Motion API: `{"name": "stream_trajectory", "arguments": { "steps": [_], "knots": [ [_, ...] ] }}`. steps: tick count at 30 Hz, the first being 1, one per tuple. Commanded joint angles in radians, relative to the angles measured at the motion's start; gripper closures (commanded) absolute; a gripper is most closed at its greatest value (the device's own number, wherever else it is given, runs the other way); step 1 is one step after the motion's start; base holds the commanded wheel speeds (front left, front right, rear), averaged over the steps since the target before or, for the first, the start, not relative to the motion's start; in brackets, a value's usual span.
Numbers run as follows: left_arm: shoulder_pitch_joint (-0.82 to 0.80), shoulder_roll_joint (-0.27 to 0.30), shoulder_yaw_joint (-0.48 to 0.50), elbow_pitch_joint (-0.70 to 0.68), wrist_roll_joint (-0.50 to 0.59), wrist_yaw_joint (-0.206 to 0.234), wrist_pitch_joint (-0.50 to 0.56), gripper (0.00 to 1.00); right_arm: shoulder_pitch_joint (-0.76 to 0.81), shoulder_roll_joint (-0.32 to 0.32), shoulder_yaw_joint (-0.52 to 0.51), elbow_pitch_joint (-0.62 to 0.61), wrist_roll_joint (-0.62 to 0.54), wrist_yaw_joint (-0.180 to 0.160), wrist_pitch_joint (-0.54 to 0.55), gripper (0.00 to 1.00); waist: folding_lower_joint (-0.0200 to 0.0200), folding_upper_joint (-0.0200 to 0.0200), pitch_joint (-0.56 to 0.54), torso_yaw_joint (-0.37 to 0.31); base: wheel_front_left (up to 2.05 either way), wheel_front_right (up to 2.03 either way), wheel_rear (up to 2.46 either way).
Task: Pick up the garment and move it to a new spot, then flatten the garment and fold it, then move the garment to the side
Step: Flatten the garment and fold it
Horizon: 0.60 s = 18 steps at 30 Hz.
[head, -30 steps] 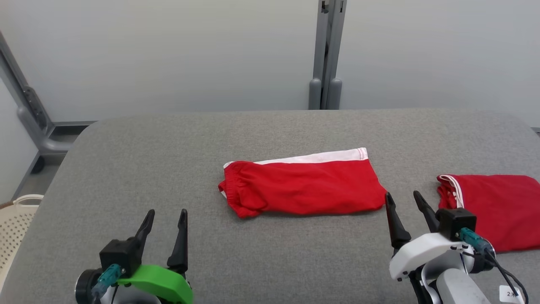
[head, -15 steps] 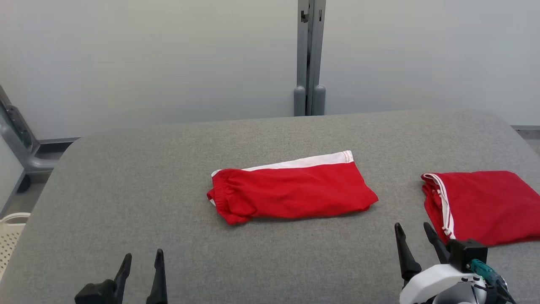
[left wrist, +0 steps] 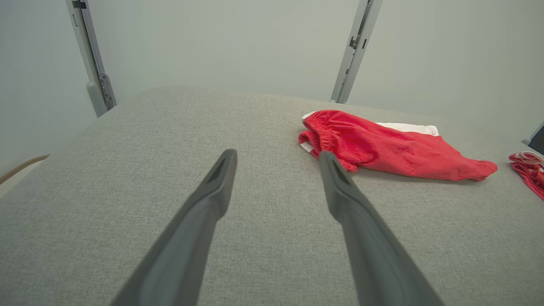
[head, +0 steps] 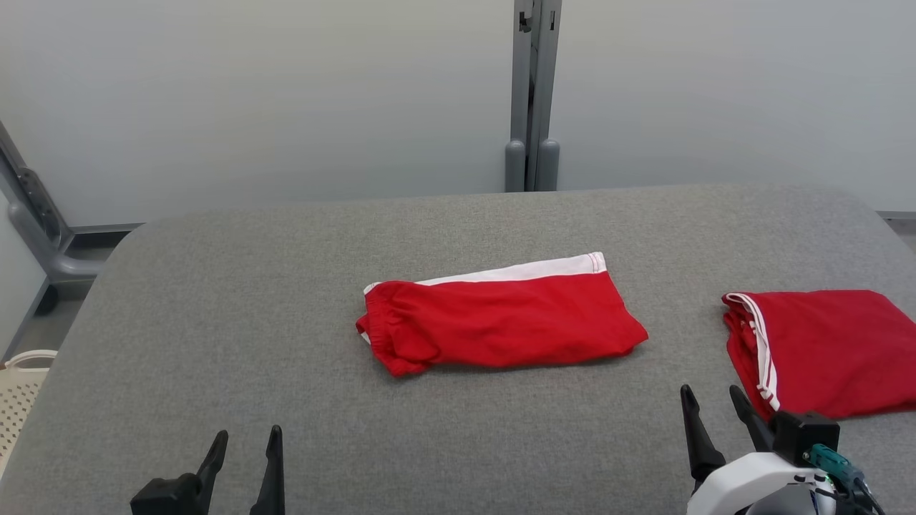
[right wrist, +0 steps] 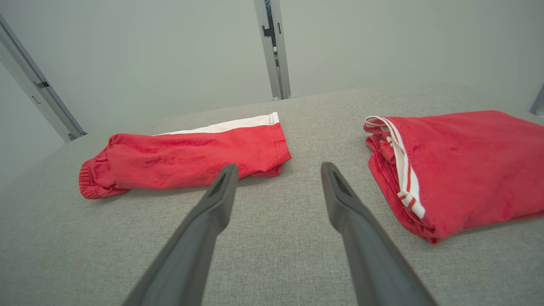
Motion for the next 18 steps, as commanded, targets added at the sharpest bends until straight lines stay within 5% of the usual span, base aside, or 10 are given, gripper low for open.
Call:
{"name": "stream_trajectory", "arguments": {
  "steps": [1, 12, 18],
  "knots": [
    [-0.008, 0.008, 0.002, 0.001, 0.005, 0.004, 0.001, 0.0, 0.005, -0.002, -0.001, -0.003, 0.004, 0.0, 0.003, 0.0, 0.0, 0.0, 0.003, 0.001, 0.0, 0.0, 0.0],
    [-0.011, 0.017, -0.007, -0.014, 0.008, 0.015, 0.015, 0.0, -0.004, -0.002, -0.008, 0.012, 0.015, 0.0, 0.011, 0.0, 0.0, 0.0, 0.003, 0.016, 0.0, 0.0, 0.0],
    [-0.014, 0.024, -0.016, -0.03, 0.013, 0.023, 0.036, 0.0, -0.037, -0.003, 0.014, 0.033, 0.038, 0.0, 0.118, 0.0, 0.0, 0.0, 0.001, 0.031, 0.0, 0.0, 0.0]
  ]
}}
